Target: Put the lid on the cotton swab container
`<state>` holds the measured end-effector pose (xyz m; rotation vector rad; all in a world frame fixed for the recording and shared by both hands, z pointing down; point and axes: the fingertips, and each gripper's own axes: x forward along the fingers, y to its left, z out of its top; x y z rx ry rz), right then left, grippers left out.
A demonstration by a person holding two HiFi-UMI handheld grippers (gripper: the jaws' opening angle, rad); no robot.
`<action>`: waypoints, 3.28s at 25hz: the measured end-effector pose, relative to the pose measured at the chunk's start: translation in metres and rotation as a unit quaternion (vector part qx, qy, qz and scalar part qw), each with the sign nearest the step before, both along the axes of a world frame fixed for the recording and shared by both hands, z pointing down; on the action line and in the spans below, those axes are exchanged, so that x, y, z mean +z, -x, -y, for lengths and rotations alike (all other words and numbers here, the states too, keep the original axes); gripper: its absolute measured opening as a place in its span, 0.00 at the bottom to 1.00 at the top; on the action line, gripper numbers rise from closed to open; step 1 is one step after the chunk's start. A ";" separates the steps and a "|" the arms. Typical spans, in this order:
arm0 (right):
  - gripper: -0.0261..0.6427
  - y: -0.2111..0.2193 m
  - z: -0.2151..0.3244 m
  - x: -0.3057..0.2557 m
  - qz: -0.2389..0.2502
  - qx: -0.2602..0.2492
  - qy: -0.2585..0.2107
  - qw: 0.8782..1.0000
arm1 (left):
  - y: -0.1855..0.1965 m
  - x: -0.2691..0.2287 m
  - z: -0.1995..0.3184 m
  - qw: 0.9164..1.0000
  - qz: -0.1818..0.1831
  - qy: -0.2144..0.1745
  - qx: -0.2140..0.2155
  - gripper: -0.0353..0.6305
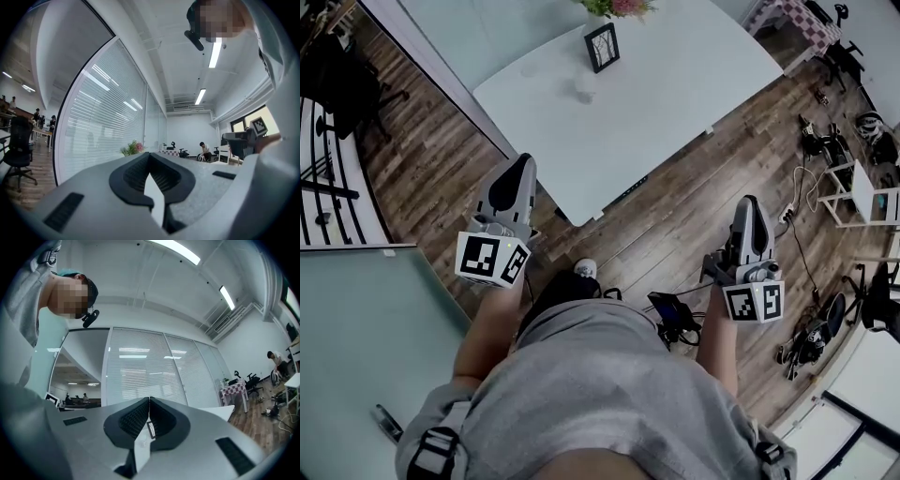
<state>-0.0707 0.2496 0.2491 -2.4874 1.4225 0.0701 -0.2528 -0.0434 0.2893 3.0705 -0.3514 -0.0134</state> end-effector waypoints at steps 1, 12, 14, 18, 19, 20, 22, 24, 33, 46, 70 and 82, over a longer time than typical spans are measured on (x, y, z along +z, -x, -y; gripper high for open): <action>0.08 -0.004 0.007 0.003 0.003 -0.003 0.003 1.000 | -0.004 0.002 0.005 1.000 0.001 0.001 0.000 0.06; 0.08 -0.068 0.047 0.017 0.017 -0.028 0.038 0.999 | -0.062 0.012 0.036 1.000 0.008 0.015 -0.010 0.06; 0.08 -0.081 0.050 0.019 0.015 -0.036 0.038 0.999 | -0.071 0.015 0.036 1.000 0.008 0.015 -0.017 0.06; 0.08 -0.123 0.067 0.025 0.010 -0.075 0.030 0.997 | -0.093 0.022 0.037 0.998 0.007 0.013 -0.053 0.06; 0.08 -0.134 0.074 0.027 0.010 -0.090 0.030 0.995 | -0.097 0.023 0.039 0.998 0.005 0.011 -0.067 0.06; 0.08 -0.145 0.083 0.029 0.010 -0.107 0.030 0.994 | -0.101 0.023 0.041 0.997 0.002 0.009 -0.083 0.06; 0.08 -0.168 0.102 0.029 0.009 -0.146 0.035 0.989 | -0.111 0.023 0.047 0.993 -0.006 0.010 -0.120 0.06; 0.08 -0.192 0.121 0.021 -0.002 -0.185 0.039 0.982 | -0.123 0.020 0.048 0.988 -0.014 0.014 -0.155 0.06; 0.08 -0.263 0.174 0.010 -0.025 -0.287 0.029 0.957 | -0.153 0.023 0.024 0.970 -0.014 0.004 -0.242 0.06; 0.08 -0.275 0.239 0.019 -0.030 -0.421 0.022 0.906 | -0.128 0.022 0.013 0.921 -0.012 -0.006 -0.390 0.06; 0.08 -0.257 0.297 0.014 -0.016 -0.420 0.006 0.907 | -0.168 0.014 0.076 0.945 -0.006 -0.006 -0.326 0.06; 0.08 -0.230 0.331 0.012 -0.014 -0.442 -0.007 0.897 | -0.179 0.008 0.103 0.953 -0.011 -0.015 -0.302 0.06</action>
